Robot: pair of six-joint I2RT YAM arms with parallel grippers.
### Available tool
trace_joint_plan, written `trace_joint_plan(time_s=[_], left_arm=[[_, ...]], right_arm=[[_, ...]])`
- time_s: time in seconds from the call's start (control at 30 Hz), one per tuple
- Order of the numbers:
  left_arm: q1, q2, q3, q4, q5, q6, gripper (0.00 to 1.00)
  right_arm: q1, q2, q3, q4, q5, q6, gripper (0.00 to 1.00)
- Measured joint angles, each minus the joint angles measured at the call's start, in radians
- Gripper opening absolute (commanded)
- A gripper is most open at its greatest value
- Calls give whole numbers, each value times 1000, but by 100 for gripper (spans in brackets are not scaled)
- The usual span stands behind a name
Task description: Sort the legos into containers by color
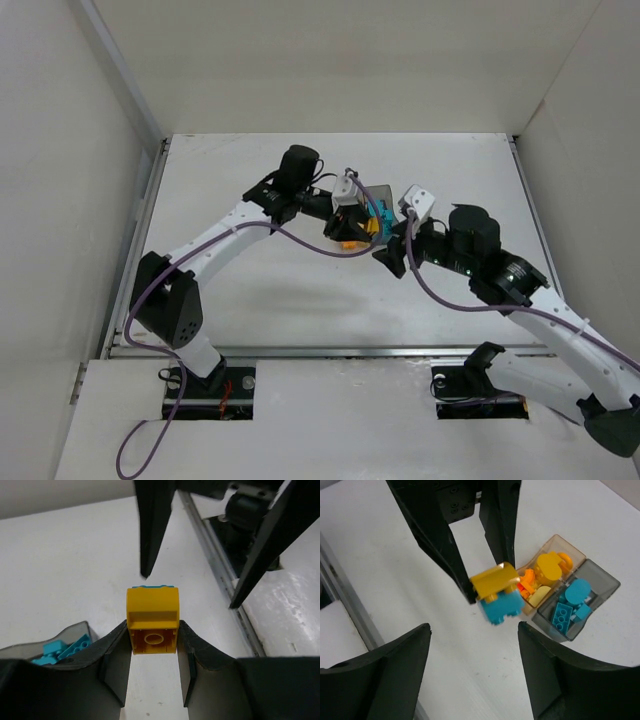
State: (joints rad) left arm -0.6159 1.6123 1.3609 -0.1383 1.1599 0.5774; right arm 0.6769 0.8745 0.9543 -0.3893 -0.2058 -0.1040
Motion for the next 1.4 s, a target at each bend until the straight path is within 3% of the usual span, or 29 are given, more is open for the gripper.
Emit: trace_joint_plan(time_s=[0.5, 0.53, 0.57, 0.6, 0.7, 0.77, 0.83, 1.1, 1.4], left_arm=[[17, -2, 2, -122, 58, 66, 0], [20, -2, 2, -122, 56, 61, 0], [23, -2, 2, -121, 42, 59, 0], [29, -2, 2, -121, 36, 57, 0], [37, -2, 2, -114, 24, 57, 0], [37, -2, 2, -113, 20, 55, 0], [34, -2, 2, -100, 23, 51, 0], [34, -2, 3, -77, 37, 43, 0], [5, -5, 3, -45, 209, 71, 0]], right_arm=[[-2, 137, 31, 24, -44, -141, 31], [-3, 145, 37, 20, -48, -145, 20], [-3, 151, 42, 15, -53, -148, 0], [-3, 156, 48, 6, -58, -151, 0], [-4, 175, 57, -5, -68, -147, 1], [-6, 180, 57, -5, -71, -142, 49], [-5, 185, 57, 2, -86, -135, 66], [-3, 181, 57, 16, -95, -133, 69], [7, 185, 53, 87, -106, -159, 71]])
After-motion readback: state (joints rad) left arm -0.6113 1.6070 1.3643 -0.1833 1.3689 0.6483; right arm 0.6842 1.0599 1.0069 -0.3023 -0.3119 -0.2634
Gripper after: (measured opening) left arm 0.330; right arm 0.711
